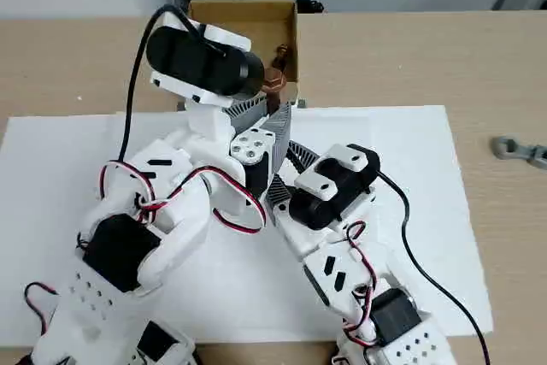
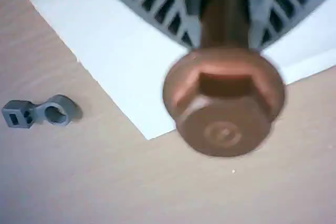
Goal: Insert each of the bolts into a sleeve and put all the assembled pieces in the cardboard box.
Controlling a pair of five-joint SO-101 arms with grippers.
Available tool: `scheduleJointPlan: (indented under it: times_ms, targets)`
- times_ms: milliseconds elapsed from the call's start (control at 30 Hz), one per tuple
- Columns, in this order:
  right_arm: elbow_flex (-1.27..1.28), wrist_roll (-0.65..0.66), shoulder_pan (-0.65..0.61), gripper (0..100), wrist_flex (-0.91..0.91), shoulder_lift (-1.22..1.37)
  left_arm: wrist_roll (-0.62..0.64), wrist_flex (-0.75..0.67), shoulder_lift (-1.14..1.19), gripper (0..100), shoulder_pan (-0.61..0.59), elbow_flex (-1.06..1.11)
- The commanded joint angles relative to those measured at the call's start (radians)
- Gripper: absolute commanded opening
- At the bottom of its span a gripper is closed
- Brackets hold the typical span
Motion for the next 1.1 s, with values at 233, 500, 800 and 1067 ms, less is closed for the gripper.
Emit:
scheduleJointPlan:
  times_ms: [233, 500, 800, 1067]
  targets:
    - [-0.044, 0.009, 0.036, 0.3, -0.015, -0.016, 0.000, -0.043, -0.018, 1, -0.086, 0.042]
    - [-0.044, -0.052, 0.036, 0.3, -0.015, -0.016, 0.003, -0.138, -0.017, 1, -0.080, 0.131]
    - [-0.044, -0.049, 0.039, 0.3, -0.013, -0.015, 0.003, -0.100, -0.018, 1, -0.014, 0.174]
    - [-0.044, -0.051, 0.038, 0.3, -0.013, -0.015, 0.017, -0.063, -0.038, 1, -0.011, 0.171]
